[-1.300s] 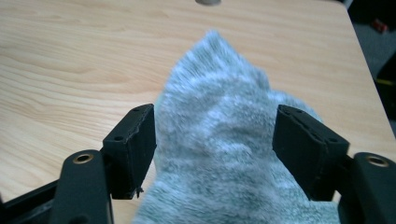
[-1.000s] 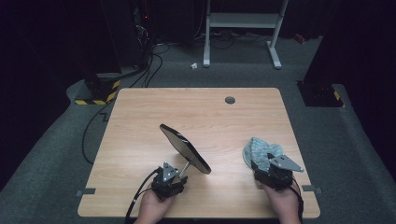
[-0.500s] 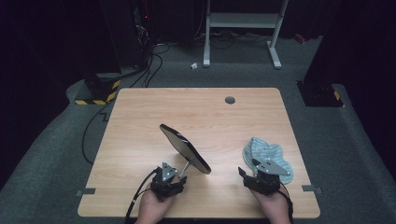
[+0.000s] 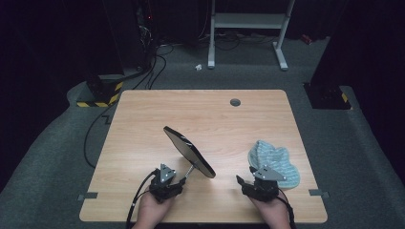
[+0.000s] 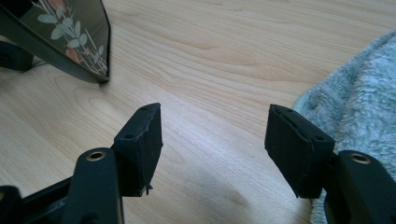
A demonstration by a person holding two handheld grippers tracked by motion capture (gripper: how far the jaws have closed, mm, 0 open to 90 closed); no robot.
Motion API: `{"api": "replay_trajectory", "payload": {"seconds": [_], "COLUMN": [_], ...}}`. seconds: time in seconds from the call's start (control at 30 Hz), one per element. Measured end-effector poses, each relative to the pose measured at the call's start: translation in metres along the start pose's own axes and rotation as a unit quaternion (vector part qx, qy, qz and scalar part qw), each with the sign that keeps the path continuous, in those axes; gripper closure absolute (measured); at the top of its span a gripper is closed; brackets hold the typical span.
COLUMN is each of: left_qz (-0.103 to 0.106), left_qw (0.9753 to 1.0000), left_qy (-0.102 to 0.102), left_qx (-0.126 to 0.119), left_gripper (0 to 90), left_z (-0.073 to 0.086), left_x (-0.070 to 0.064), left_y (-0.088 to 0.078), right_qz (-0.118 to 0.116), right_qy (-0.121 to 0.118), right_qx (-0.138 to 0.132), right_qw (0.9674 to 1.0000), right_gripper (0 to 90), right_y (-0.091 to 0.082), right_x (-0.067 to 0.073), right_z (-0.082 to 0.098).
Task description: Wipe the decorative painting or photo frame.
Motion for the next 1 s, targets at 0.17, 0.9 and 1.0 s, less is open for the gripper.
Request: {"api": "replay_trajectory", "payload": {"seconds": [0.17,0.9,1.0], "left_qz": [-0.003,-0.020,-0.026], "left_qw": [1.0000,0.9997,0.9995], "left_qy": [-0.003,-0.015,-0.017], "left_qx": [0.000,0.001,-0.001], "left_gripper": [45.1,46.1,48.2], "left_z": [0.000,-0.001,-0.002], "left_x": [0.001,0.014,0.017], "left_y": [0.000,0.002,0.003], "right_qz": [-0.009,-0.020,-0.019], "right_qy": [0.001,-0.004,-0.005], "right_qx": [0.002,0.020,0.025], "right_qw": [1.0000,0.9996,0.9995], "right_gripper": [36.3,36.3,35.8], "right_y": [0.001,-0.001,-0.001], "right_x": [0.005,0.012,0.013], "right_z": [0.002,0.012,0.013]}}
Point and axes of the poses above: each handheld gripper's, and its own axes: y roughly forward along the jaws, z roughly out of its underside, x roughly to its left, the point moved 9 cm from there along y, roughly forward along the jaws, and after that the axes turned 11 degrees about -x, right-handed, at the moved point
